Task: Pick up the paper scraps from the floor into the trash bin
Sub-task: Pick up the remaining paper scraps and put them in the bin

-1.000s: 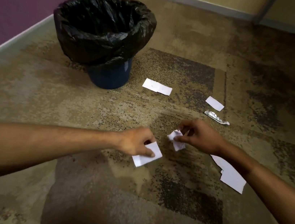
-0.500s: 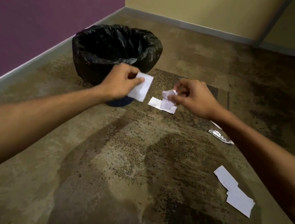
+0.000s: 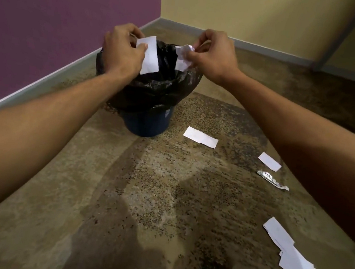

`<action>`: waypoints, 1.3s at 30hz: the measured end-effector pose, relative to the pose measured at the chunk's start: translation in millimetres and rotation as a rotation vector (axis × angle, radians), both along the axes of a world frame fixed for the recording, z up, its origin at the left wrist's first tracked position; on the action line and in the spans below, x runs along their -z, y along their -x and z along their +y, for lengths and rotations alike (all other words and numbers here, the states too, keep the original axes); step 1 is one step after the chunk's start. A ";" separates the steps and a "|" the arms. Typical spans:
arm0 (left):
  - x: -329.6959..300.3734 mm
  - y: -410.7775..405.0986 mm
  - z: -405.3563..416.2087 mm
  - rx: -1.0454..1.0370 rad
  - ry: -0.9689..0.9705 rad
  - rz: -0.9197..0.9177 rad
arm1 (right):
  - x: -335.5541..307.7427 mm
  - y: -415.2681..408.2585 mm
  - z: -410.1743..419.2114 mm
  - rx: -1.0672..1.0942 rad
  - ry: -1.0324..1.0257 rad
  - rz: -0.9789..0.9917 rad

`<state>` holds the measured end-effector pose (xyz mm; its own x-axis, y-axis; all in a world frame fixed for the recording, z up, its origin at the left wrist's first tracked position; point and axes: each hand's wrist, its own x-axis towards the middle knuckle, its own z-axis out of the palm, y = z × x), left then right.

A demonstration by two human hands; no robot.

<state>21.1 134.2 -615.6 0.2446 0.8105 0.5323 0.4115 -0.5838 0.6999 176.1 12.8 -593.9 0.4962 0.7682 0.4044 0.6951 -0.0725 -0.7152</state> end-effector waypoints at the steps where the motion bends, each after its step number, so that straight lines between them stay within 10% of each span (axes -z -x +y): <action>1: 1.3 -0.3 2.4 -0.022 0.006 -0.002 | 1.9 -0.2 6.8 0.012 -0.001 0.002; 12: 36.6 -0.2 6.5 0.013 0.065 0.127 | 35.3 -3.3 35.1 -0.037 0.194 0.003; 26: 73.0 -38.6 -45.7 0.269 -0.472 0.346 | 90.4 -48.4 -68.2 -0.004 0.315 -0.174; 39: 172.7 -104.0 -81.9 0.601 -0.276 0.742 | 173.4 -111.2 -167.2 0.134 0.576 -0.239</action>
<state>125.1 52.3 -788.3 0.9214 0.3133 0.2298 0.2724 -0.9427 0.1929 287.3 -154.4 -767.3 0.5507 0.8328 0.0565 0.7886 -0.4969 -0.3623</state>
